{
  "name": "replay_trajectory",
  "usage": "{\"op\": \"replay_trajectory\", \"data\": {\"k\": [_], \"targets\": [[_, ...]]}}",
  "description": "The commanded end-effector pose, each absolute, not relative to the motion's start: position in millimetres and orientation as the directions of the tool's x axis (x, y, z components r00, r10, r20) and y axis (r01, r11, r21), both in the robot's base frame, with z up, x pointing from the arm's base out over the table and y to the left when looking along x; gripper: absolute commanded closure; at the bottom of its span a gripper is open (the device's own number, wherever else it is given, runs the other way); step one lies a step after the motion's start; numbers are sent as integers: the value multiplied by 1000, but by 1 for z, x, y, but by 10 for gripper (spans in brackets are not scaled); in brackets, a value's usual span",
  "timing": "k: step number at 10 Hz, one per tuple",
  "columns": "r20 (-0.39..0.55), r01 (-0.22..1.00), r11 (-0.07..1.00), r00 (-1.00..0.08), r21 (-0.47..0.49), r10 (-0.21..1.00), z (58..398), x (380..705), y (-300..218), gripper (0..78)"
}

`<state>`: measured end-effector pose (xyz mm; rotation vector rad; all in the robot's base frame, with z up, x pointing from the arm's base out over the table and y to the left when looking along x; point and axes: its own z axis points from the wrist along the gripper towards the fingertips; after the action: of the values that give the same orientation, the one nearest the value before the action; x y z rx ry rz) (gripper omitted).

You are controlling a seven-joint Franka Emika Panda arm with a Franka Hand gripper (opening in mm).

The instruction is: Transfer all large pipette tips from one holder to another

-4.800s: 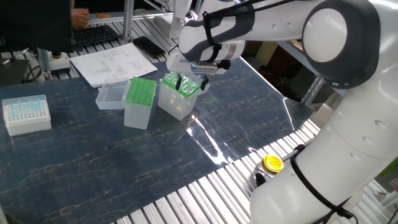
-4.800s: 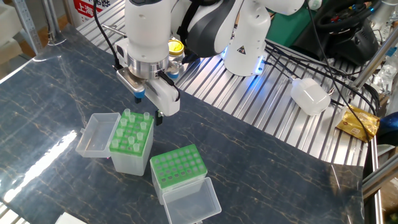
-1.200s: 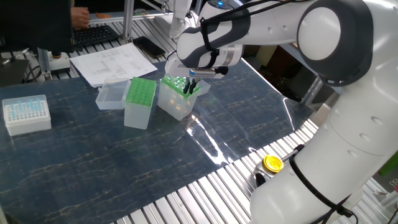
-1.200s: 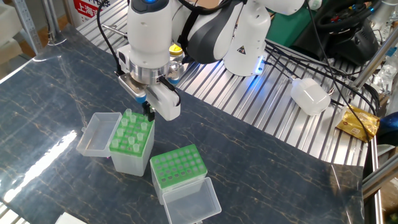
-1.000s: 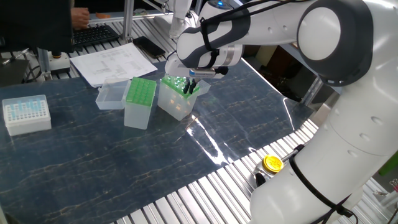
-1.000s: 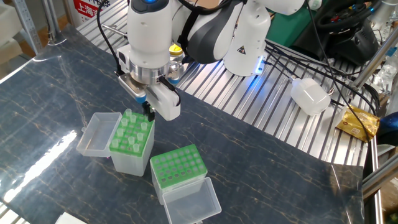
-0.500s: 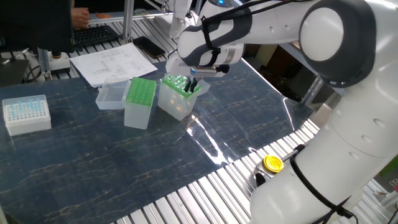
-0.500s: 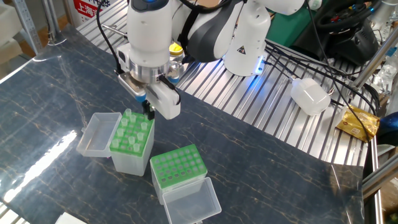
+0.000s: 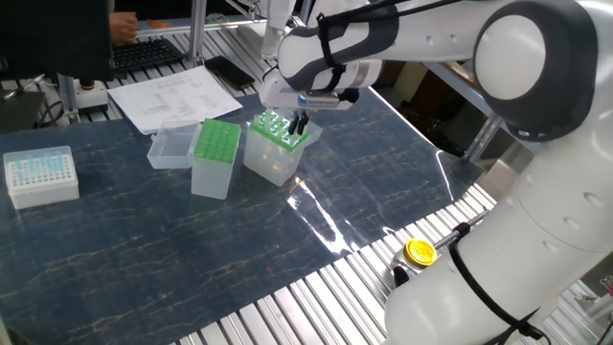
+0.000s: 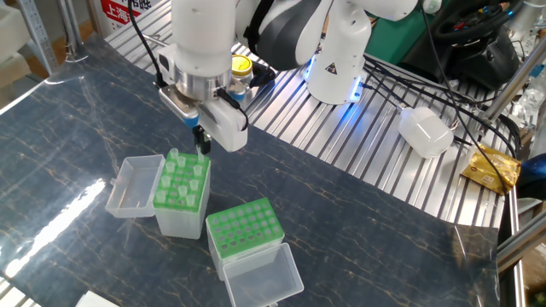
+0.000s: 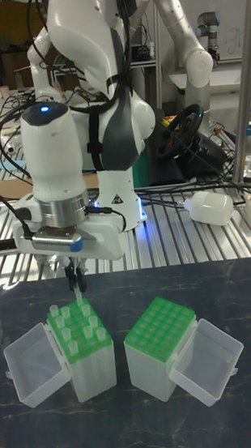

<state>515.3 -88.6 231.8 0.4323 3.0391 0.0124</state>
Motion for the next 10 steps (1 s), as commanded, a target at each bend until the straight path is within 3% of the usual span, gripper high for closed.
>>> {"op": "replay_trajectory", "data": {"k": [1, 10], "targets": [[-79, 285, 958, -955, 21, 286, 249, 516, -91, 764], [-99, 341, 940, -935, 15, 341, 312, 533, -63, 764]]}}
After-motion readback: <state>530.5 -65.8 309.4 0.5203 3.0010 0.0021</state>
